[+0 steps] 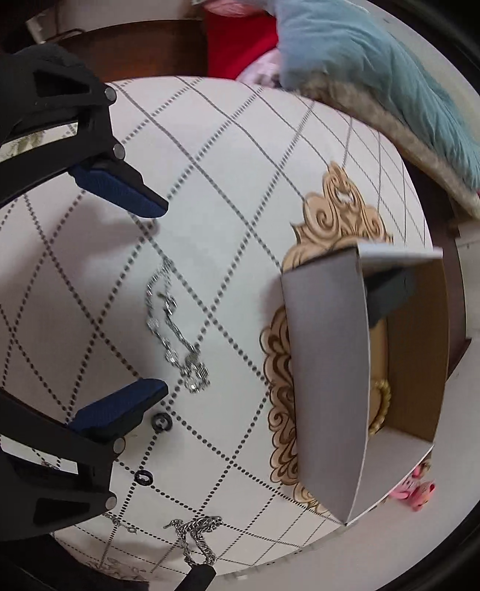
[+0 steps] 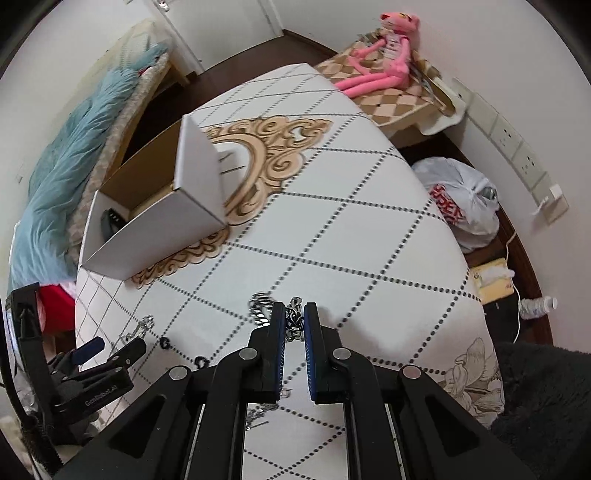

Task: Organize jewelry
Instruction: 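Grasp the silver chain bracelet with the right tool while the left tool grasps a small silver piece, then carry both held pieces over the white box and open both tools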

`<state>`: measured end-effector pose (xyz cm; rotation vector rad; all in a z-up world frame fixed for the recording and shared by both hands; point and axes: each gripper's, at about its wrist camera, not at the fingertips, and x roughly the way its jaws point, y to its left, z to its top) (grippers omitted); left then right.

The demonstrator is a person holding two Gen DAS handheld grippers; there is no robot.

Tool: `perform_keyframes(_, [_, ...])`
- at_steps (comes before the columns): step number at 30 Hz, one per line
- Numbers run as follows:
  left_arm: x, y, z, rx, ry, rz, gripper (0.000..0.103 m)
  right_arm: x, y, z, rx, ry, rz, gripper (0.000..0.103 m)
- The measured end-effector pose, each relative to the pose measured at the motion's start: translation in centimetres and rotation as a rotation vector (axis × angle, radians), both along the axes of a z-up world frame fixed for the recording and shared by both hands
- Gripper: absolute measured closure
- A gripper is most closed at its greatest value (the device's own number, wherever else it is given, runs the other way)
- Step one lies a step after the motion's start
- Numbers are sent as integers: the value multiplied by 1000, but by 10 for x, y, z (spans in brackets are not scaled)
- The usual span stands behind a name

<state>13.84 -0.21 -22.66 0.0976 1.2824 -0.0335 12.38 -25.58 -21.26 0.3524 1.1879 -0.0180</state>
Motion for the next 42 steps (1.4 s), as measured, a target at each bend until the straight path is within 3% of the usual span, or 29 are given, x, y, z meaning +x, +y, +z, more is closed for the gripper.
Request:
perform_keyframes(1, [1, -1, -2, -3, -3, -11, 22, 0, -2, -2, 5, 5, -6, 93])
perform_keyframes(3, [1, -3, -2, -53, -16, -30, 42, 1, -5, -4, 8, 12, -15, 93])
perform_keyframes(5, [2, -5, -3, -62, -23, -45, 49, 1, -6, -6, 14, 19, -18, 93])
perform_keyframes(8, [5, -3, -1, -74, -33, -52, 97, 2, -4, -6, 16, 20, -14, 93])
perform_keyframes(11, [7, 12, -2, -174, -16, -6, 98, 2, 0, -4, 22, 15, -6, 93])
perform_keyframes(20, [-15, 36, 19, -297, -45, 67, 103, 0, 8, 19, 66, -31, 18, 93])
perform_keyframes(32, [-18, 45, 86, -377, -157, 61, 103, 2, 14, 57, 148, -98, 51, 93])
perform_keyframes(42, [-6, 49, 134, -438, -230, 46, 103, 23, 33, 115, 174, -192, 133, 93])
